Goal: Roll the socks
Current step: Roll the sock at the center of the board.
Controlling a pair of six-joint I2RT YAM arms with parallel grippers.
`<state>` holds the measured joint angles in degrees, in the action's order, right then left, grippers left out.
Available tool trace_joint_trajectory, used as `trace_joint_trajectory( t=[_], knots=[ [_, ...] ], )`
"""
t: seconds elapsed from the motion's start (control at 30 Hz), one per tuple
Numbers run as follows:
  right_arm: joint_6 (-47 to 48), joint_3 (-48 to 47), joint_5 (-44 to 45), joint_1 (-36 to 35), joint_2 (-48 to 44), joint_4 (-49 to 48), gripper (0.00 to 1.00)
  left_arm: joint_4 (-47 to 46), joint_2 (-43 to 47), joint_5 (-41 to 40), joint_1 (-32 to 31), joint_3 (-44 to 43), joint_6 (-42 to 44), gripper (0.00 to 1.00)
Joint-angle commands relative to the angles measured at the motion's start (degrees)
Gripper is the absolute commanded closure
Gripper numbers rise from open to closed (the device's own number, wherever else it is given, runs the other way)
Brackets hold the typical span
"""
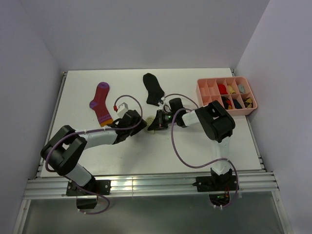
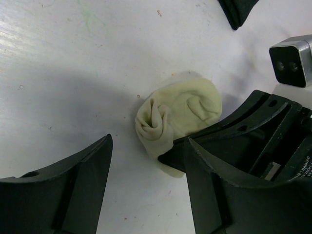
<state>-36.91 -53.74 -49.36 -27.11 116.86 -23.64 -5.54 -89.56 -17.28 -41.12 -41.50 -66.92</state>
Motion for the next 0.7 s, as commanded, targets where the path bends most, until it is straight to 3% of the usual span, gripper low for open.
trace_joint_trajectory(
  t=[0.0, 0.27, 0.43, 0.57, 0.67],
  knots=[
    [-3.44, -1.28, -2.40, -0.04, 2.58, 3.77, 1.00, -2.63, -1.58, -0.56, -0.01, -0.78, -0.58, 0.35],
    [-5.11, -2.42, -3.20, 0.57, 3.82, 4.12, 1.00, -2.81, -4.22, -2.41, -0.01, -1.75, -2.43, 0.38],
    [-3.44, -3.39, -2.32, 0.57, 3.73, 6.41, 1.00, -3.42, -5.88, -2.59, -0.01, -1.74, -3.40, 0.49],
    [-1.60, -3.22, -1.00, 0.57, 2.50, 7.03, 1.00, -2.72, -7.21, -2.15, -0.01, -2.45, -2.96, 0.68],
    [2.25, -2.60, 0.93, 0.48, 0.66, 7.19, 0.98, -2.19, -7.65, -1.88, -0.01, -2.63, -2.78, 0.90]
  ],
)
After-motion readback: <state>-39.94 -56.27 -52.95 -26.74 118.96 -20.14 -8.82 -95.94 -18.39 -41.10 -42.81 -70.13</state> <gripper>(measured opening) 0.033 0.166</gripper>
